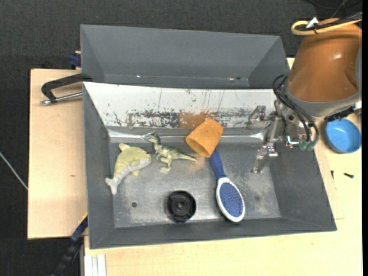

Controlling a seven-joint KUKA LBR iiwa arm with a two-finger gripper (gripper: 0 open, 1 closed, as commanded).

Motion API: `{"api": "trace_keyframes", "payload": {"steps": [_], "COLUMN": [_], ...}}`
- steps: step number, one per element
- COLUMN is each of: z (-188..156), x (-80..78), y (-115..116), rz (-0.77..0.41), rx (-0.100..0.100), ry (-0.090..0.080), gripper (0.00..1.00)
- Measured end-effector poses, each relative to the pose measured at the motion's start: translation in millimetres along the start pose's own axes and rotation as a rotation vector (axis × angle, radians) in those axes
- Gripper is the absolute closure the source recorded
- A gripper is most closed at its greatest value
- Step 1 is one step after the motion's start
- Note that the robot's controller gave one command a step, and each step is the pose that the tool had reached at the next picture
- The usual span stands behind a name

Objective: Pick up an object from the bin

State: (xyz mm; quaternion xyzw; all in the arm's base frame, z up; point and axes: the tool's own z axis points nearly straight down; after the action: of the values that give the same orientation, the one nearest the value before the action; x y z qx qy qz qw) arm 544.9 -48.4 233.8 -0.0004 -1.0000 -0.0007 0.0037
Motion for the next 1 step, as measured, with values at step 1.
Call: {"api": "trace_keyframes", "payload": {"steps": [1], "z": [136.9], "x": [-1.7], "y": [73.8], "rz": [-0.257], "rx": [-0.001], "ry": [-0.001], "gripper": [0.00]}}
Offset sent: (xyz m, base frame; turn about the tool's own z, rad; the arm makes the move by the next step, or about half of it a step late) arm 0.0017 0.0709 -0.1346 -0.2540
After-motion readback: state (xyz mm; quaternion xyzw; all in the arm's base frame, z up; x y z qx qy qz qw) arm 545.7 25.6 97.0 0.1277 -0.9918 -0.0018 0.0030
